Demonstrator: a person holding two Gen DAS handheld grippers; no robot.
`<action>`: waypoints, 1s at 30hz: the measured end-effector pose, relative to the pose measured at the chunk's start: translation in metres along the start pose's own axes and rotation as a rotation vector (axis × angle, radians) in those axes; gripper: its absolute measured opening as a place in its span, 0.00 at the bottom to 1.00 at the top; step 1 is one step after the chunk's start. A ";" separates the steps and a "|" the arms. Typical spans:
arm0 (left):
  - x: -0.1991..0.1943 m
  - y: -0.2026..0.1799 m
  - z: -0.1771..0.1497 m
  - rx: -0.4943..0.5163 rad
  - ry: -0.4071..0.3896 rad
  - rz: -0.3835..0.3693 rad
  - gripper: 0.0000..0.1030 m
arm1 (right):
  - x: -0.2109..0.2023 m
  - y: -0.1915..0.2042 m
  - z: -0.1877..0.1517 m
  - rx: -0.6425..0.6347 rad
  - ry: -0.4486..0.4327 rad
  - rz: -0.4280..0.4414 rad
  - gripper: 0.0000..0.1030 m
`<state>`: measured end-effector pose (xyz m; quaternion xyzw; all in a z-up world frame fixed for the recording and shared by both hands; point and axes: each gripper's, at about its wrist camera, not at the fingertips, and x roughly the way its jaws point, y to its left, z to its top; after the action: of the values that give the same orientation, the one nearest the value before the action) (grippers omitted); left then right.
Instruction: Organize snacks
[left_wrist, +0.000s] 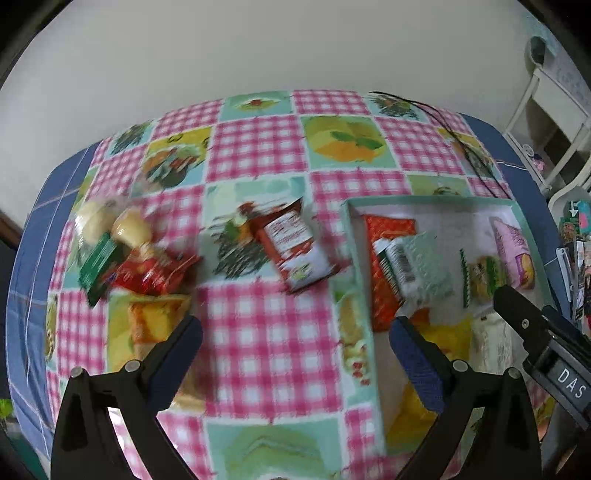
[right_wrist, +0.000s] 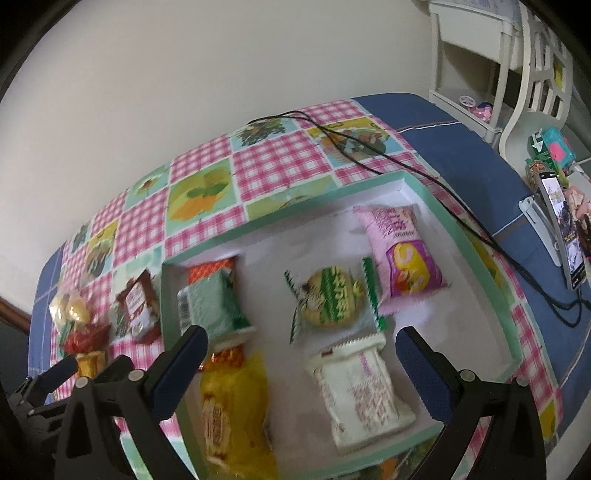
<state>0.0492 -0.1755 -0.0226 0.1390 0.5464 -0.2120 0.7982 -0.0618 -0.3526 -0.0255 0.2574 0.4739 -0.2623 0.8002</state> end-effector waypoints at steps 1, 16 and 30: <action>-0.002 0.004 -0.003 -0.003 0.004 0.011 0.98 | -0.002 0.002 -0.004 -0.010 0.002 -0.009 1.00; -0.035 0.045 -0.047 -0.042 -0.013 0.037 0.98 | -0.047 0.046 -0.053 -0.135 -0.051 0.003 1.00; -0.038 0.103 -0.055 -0.153 -0.001 0.076 0.98 | -0.045 0.103 -0.075 -0.226 -0.042 0.057 1.00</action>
<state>0.0437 -0.0537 -0.0083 0.0982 0.5548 -0.1392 0.8143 -0.0586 -0.2201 0.0005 0.1733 0.4762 -0.1893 0.8410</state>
